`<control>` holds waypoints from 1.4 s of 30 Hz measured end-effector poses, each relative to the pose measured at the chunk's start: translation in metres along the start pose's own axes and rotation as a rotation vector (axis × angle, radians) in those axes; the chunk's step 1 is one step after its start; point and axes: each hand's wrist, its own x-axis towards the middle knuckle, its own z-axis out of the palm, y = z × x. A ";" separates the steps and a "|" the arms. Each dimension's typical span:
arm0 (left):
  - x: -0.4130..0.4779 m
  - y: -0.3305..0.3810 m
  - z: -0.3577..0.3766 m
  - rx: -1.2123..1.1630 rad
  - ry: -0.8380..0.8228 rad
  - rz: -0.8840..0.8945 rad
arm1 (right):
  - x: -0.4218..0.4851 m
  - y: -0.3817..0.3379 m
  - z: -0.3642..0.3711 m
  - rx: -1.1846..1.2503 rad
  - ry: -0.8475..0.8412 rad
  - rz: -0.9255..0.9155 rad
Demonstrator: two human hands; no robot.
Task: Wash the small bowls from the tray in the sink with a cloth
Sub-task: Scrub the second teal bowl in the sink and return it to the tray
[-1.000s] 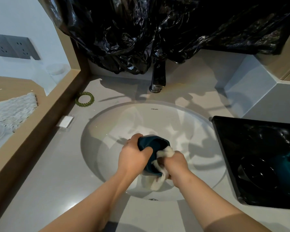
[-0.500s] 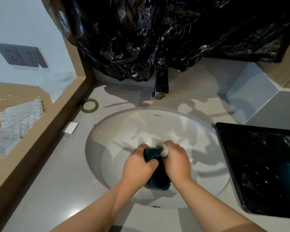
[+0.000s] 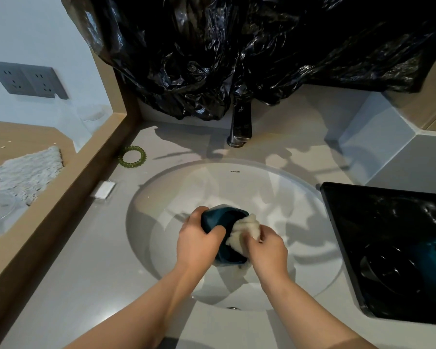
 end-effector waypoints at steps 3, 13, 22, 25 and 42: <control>-0.001 0.001 -0.003 0.053 -0.051 0.040 | 0.004 0.000 -0.001 -0.173 -0.061 -0.028; -0.007 0.001 0.002 0.090 -0.185 0.080 | 0.009 -0.028 -0.009 -0.689 -0.083 -0.728; -0.006 0.003 0.003 0.124 0.008 0.055 | -0.002 -0.014 0.012 0.248 -0.027 0.203; -0.003 0.005 0.000 0.141 0.058 0.032 | -0.005 -0.016 0.021 0.414 -0.051 0.485; -0.003 0.003 0.000 0.109 -0.043 0.114 | 0.014 -0.024 0.005 -0.359 -0.005 -0.266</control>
